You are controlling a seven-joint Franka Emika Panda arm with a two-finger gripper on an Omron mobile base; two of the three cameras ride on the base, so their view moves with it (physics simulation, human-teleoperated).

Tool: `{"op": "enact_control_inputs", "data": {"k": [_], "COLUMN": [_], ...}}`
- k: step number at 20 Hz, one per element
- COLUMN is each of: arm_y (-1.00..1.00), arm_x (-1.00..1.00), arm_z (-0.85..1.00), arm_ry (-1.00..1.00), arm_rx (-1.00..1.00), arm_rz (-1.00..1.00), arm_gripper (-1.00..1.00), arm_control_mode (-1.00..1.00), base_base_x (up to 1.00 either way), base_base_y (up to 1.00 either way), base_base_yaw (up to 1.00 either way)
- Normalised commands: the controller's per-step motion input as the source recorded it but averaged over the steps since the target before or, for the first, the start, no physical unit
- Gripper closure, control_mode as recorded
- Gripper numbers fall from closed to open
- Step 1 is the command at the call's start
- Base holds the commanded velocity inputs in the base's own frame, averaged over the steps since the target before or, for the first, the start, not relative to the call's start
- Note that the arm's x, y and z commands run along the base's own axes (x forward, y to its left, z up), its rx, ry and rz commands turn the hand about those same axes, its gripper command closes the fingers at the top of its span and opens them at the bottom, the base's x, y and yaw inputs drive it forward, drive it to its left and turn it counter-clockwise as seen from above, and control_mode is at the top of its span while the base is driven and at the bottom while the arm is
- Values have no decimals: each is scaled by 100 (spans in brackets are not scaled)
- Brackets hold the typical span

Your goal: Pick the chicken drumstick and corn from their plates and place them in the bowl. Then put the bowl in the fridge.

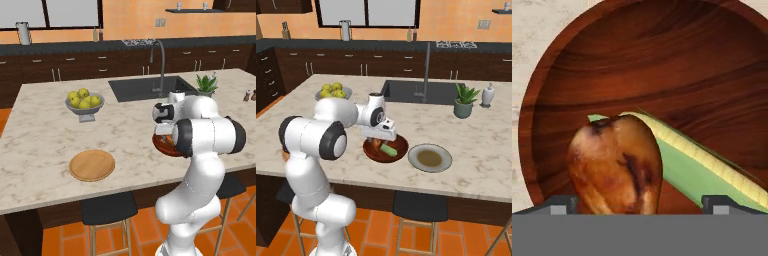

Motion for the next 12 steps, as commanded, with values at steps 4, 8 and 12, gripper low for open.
{"op": "enact_control_inputs", "data": {"k": [4,8,12], "arm_y": [-1,7,-49], "arm_x": [-27,-57,-88], "arm_z": [67,6,0], "arm_ry": [-16,-13,-9], "arm_rx": [0,0,0], "arm_rz": [0,0,-9], "arm_gripper": [-100,-100,-100], "arm_control_mode": [-100,-100,-100], "base_base_x": [0,0,0], "base_base_y": [0,0,0], "base_base_yaw": [0,0,0]}}
